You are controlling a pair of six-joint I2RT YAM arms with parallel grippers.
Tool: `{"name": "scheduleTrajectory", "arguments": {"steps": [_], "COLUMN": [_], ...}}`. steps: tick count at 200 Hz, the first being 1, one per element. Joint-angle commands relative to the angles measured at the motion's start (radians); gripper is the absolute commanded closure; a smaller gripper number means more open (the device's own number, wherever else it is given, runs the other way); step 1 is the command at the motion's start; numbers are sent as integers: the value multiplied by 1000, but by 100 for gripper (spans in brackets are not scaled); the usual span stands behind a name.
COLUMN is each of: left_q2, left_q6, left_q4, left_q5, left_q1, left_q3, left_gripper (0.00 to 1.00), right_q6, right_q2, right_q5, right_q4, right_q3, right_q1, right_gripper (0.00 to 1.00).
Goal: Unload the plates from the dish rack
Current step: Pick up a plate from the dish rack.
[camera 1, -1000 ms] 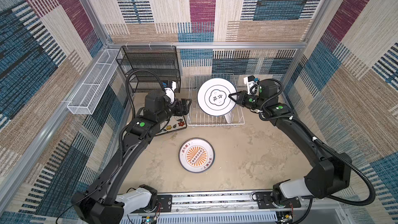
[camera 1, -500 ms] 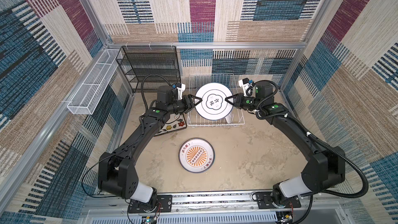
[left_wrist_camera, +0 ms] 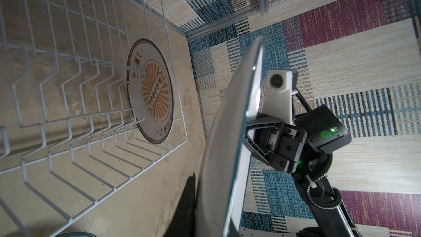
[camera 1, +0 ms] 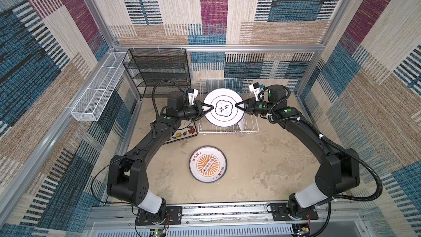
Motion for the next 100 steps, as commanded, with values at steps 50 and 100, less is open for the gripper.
{"name": "scheduleTrajectory", "arguments": {"steps": [50,100], "left_q2": [-53,-179], "left_q6": [15,72], "left_q4": [-44,-216], "left_q5": [15,-38], "left_q1": [-1,24], "left_q3": [5,-14], "left_gripper": [100,100], "right_q6": [-80,-304], "right_q2": [-31,-170], "right_q5": [55,256], "right_q4": [42,45], "right_q3": [2,-49], "right_q1": [6,6], "right_gripper": [70,26]}}
